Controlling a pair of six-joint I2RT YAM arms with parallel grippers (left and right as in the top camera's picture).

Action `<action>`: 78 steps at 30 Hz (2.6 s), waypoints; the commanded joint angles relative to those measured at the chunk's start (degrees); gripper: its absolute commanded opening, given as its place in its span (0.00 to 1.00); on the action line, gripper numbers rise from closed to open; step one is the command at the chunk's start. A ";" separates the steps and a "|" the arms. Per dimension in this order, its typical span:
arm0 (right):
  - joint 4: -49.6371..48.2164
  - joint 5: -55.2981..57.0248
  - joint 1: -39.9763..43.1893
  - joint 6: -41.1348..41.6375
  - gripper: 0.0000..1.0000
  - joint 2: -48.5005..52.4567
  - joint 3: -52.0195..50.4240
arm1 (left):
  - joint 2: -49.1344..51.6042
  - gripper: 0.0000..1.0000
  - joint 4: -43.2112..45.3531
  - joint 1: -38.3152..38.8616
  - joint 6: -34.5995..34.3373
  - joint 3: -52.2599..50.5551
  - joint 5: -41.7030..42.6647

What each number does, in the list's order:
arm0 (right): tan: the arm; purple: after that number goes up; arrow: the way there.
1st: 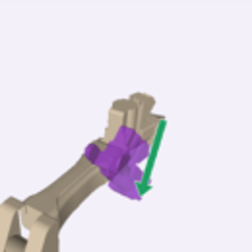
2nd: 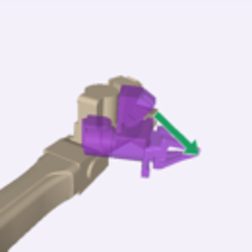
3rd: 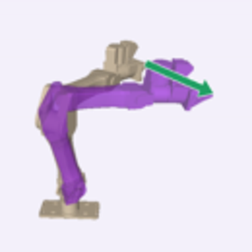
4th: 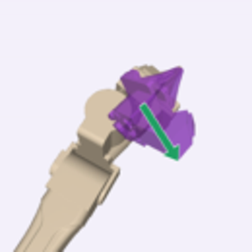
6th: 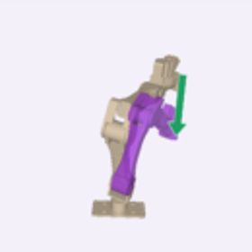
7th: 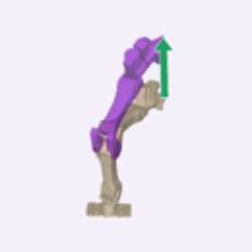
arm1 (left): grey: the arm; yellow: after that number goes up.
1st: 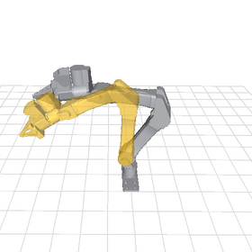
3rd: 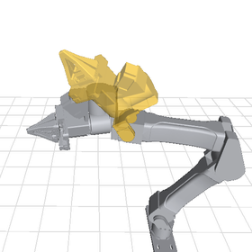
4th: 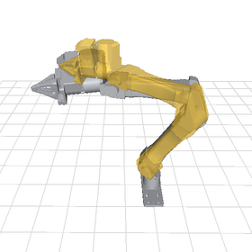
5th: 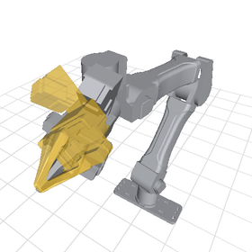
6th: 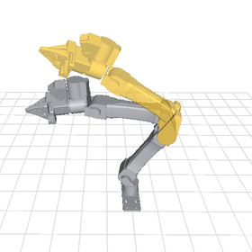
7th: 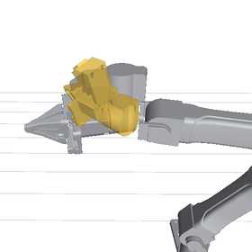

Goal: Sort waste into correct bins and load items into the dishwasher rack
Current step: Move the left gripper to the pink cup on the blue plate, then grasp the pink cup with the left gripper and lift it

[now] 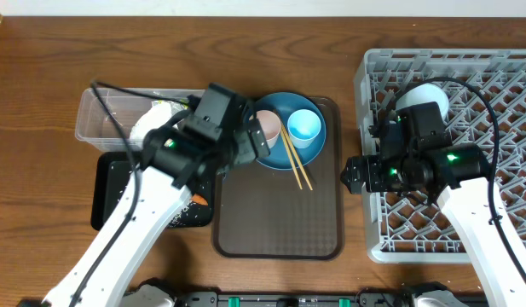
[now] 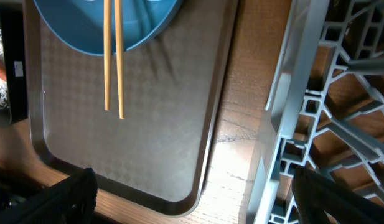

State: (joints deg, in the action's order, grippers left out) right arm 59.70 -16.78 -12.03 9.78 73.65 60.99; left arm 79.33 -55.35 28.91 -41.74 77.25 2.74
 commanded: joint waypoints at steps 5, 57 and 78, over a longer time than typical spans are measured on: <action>-0.37 2.29 -0.42 -0.87 0.99 -0.13 -0.39 | 7.37 0.98 7.80 -0.33 1.01 0.98 -3.30; -1.44 2.43 -0.42 -0.87 0.99 -0.13 -1.77 | 27.39 0.40 17.29 -3.43 -3.37 -0.70 -3.43; -0.96 2.43 -0.42 -0.87 0.99 -0.13 -1.77 | 18.12 0.06 16.98 -6.34 -2.93 -0.63 -3.23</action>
State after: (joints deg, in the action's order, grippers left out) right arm 58.57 -14.52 -12.03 9.78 73.65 59.48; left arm 103.02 -38.35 23.51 -45.06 76.73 -0.01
